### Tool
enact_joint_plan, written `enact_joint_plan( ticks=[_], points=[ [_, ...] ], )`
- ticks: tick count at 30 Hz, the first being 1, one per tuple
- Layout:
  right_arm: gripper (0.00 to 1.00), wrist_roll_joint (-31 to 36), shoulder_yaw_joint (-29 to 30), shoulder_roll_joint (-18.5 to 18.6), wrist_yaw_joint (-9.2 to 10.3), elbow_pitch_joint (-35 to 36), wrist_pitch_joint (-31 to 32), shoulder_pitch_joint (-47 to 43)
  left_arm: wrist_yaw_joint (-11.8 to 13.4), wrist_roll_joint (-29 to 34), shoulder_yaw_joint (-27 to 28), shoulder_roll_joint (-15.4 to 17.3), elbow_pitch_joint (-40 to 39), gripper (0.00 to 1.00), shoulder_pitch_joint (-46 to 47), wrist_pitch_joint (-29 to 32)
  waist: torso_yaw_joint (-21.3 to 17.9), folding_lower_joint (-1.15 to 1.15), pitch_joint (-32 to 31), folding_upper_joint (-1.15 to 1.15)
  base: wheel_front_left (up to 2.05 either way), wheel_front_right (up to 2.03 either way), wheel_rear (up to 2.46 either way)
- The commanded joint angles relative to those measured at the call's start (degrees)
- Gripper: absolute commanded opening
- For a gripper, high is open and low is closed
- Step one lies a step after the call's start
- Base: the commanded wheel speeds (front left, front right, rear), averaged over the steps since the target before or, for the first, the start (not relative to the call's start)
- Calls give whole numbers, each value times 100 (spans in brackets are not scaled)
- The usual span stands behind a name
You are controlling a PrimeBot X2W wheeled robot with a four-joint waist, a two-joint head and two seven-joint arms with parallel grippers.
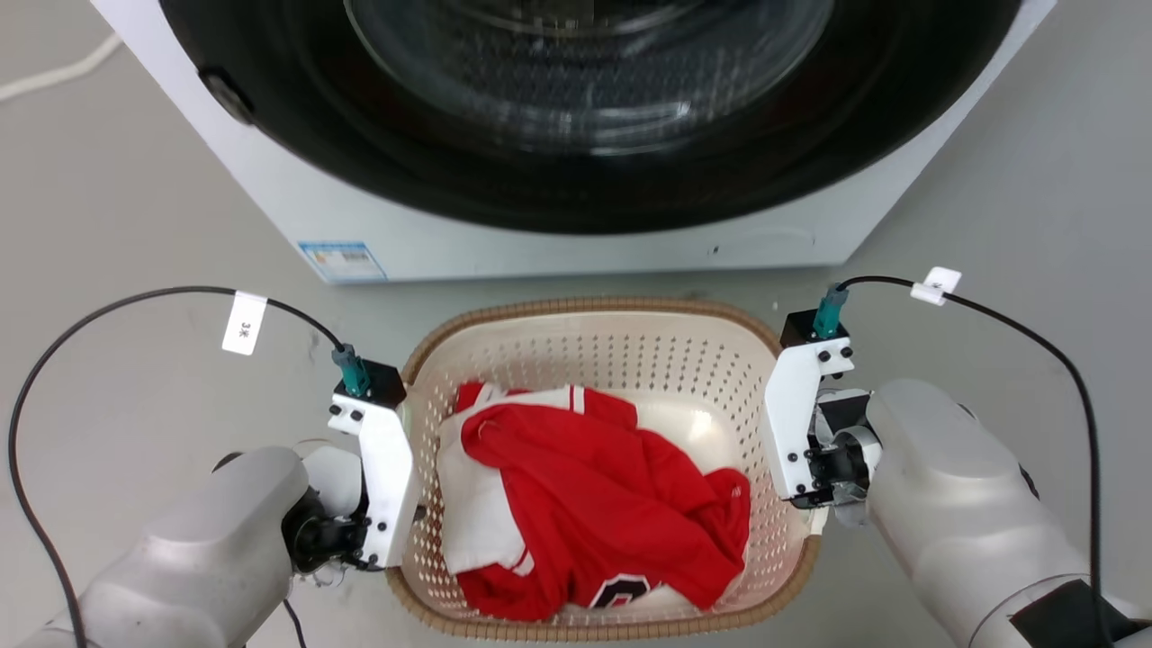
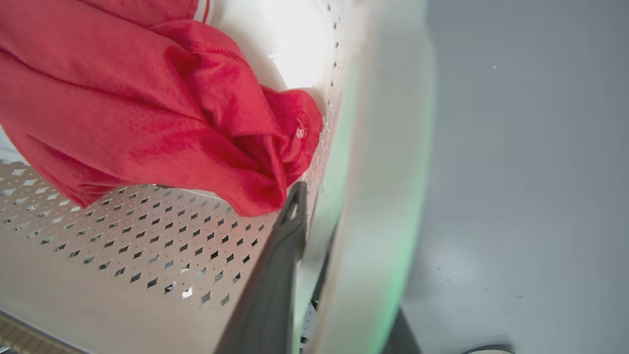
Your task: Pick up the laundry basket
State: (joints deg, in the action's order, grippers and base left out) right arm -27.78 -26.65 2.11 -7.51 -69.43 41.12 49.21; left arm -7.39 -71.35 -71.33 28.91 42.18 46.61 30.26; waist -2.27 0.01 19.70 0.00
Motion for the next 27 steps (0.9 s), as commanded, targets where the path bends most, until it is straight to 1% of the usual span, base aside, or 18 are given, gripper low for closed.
enact_joint_plan(
  ticks=[1,5,8,10,13,14,16,27],
  points=[
    [0,-32,-66,137,4,38,86,-31,-10,-17,-76,161,-8,0,-136,138,-36,-1,-359,0,0,0,0],
    [0,-134,-294,146,3,105,334,-41,-10,-153,-138,348,-136,0,-157,479,-61,-1,-708,0,0,0,0],
    [0,-236,-419,148,3,132,417,-133,-10,-281,-171,413,-193,0,-260,687,-77,-1,-987,0,0,0,0],
    [0,-272,-503,151,3,144,443,-171,-10,-340,-169,433,-190,0,-258,716,-81,-1,-1141,0,0,0,0],
    [0,-359,-565,154,3,117,442,-280,-10,-412,-177,418,-154,0,-335,738,-79,-1,-1378,0,0,0,0],
    [0,-415,-620,156,3,58,450,-330,-9,-517,-185,407,-90,0,-421,747,-95,-1,-1586,0,0,0,0],
    [0,-446,-657,161,3,36,454,-346,-9,-567,-181,405,-32,0,-454,760,-107,-1,-1705,0,0,0,0],
    [0,-691,-842,160,2,7,550,-452,-9,-717,-204,280,128,0,-687,948,-115,-1,-2046,0,0,0,0]
  ],
)
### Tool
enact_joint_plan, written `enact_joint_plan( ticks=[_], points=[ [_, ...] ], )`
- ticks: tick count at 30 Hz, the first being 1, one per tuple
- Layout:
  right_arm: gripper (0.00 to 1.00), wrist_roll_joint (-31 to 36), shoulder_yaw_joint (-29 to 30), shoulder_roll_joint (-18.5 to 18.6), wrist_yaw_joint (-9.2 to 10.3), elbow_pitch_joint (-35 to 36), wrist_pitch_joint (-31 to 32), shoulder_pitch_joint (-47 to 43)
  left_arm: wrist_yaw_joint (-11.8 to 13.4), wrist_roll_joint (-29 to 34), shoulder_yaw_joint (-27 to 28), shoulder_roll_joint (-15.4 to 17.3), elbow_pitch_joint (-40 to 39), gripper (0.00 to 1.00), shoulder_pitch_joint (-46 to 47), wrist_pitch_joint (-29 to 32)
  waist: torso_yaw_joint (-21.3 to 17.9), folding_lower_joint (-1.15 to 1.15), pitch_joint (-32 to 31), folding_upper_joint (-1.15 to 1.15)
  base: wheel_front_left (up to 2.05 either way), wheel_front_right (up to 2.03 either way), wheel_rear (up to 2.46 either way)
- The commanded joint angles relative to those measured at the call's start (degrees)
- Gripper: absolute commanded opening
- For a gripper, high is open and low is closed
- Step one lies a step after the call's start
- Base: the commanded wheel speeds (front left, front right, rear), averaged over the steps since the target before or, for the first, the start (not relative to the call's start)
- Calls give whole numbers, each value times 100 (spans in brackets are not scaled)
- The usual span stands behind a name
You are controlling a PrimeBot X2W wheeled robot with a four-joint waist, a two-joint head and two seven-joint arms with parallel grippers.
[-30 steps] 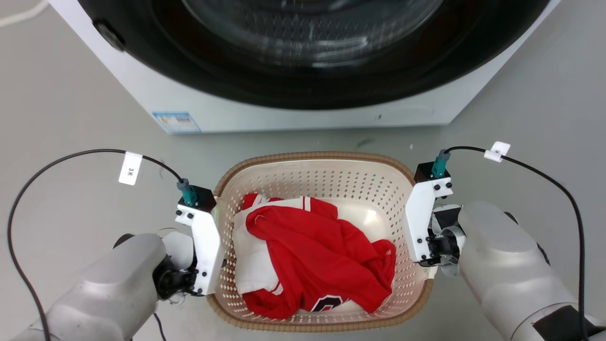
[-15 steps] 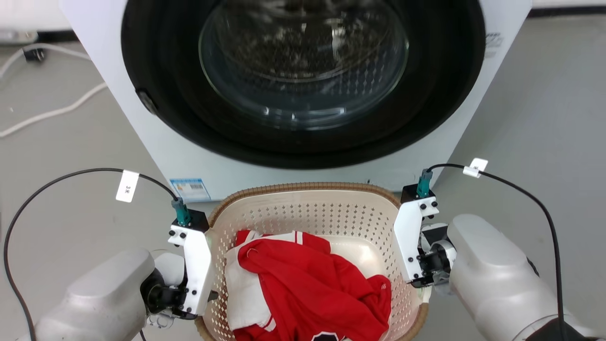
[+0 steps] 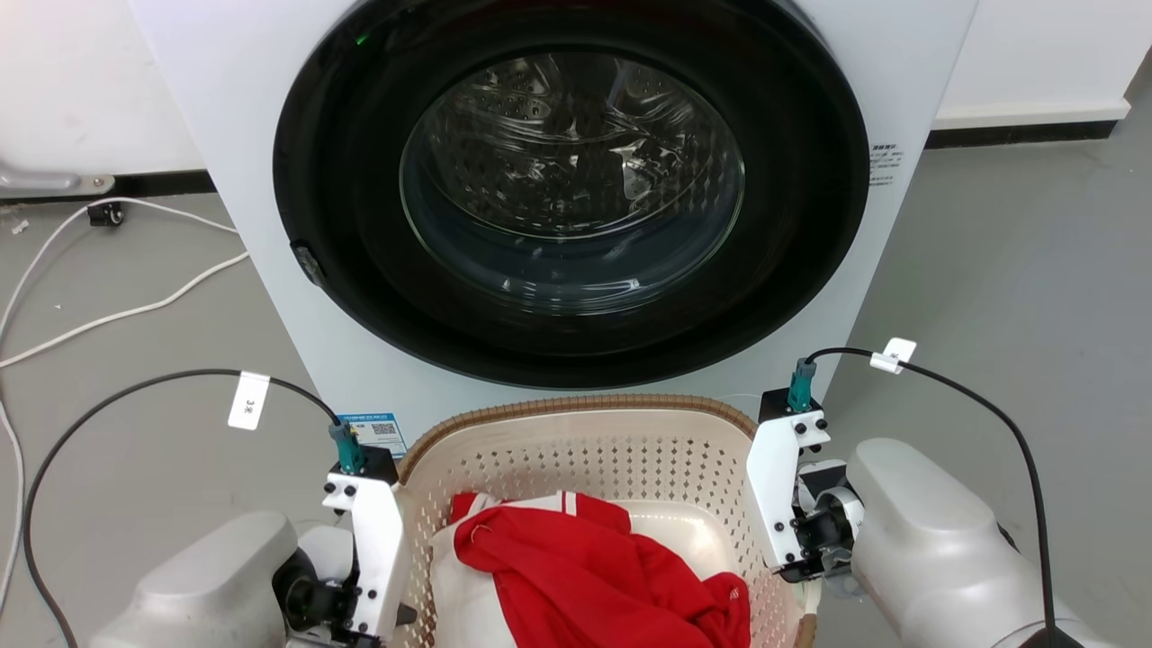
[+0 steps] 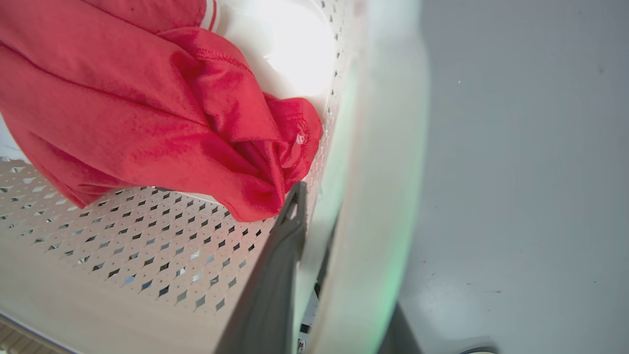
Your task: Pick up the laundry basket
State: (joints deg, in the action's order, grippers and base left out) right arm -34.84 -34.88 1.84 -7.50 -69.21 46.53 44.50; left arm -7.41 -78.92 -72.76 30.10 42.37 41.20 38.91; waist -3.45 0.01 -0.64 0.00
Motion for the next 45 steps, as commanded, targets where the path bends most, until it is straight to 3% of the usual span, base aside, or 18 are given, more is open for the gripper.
enact_joint_plan(
  ticks=[1,10,45],
  points=[
    [0,-11,-31,188,1,-16,13,4,-6,31,-63,144,119,0,-163,95,5,-1,-27,0,0,0,0],
    [0,-213,-197,174,1,28,135,-68,-7,-42,-66,27,158,0,-240,213,25,-1,-118,0,0,0,0],
    [0,-725,-642,159,-6,-43,240,75,-8,-113,-75,102,80,0,-51,379,0,-1,-76,0,0,0,0]
  ],
)
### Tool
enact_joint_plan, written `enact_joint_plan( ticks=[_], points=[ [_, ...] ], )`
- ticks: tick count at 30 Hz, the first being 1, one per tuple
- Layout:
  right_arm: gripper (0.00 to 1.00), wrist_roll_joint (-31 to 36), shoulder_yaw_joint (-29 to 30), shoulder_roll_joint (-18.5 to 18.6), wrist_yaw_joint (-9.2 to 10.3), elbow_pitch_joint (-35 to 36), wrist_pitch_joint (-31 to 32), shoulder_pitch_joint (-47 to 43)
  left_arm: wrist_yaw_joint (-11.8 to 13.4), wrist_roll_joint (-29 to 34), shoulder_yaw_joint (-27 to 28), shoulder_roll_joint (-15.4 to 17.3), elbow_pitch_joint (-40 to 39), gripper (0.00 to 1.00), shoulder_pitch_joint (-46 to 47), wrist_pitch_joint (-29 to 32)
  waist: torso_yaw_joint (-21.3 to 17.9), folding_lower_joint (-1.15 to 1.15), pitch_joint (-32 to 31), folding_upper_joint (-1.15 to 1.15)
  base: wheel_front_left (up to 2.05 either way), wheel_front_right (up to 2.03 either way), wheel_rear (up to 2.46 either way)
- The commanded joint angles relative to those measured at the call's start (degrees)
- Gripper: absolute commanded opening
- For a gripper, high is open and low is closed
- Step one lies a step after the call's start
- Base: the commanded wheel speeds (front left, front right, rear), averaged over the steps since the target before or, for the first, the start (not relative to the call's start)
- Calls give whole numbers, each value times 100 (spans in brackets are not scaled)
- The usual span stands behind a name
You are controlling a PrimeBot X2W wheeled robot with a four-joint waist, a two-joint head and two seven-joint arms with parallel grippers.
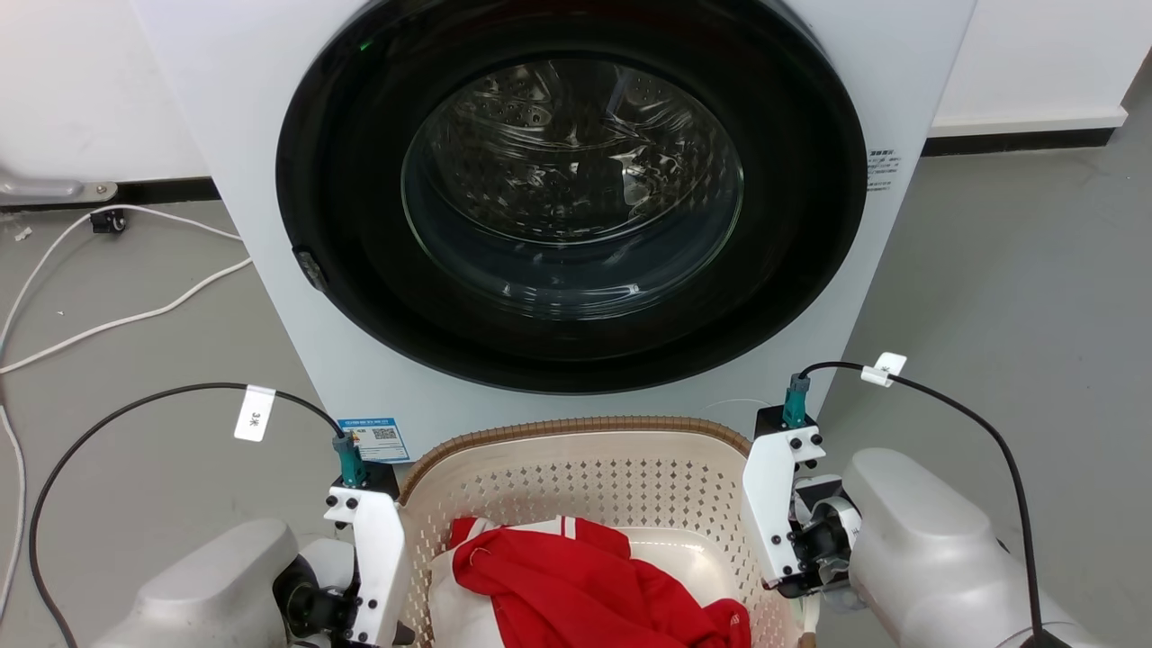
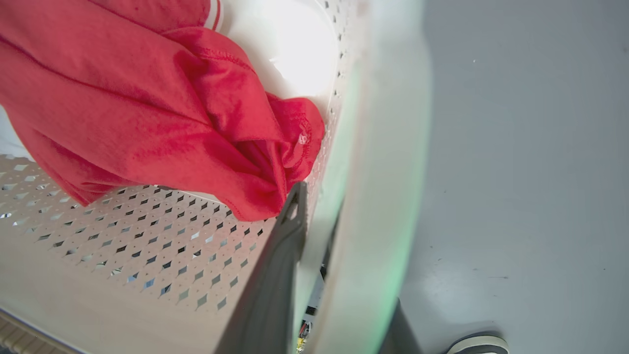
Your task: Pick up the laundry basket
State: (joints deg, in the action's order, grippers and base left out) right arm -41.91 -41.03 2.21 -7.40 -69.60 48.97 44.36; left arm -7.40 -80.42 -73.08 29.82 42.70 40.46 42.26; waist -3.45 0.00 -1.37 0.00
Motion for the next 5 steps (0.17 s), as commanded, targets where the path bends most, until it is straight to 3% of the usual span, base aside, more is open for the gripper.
enact_joint_plan(
  ticks=[1,5],
  points=[
    [0,-30,-38,121,-16,-6,2,90,-10,28,-44,132,51,0,22,50,2,0,-3,0,0,0,0],
    [0,-72,-77,122,-16,-31,-2,109,-9,15,-44,130,70,0,22,61,9,0,-7,0,0,0,0]
  ],
)
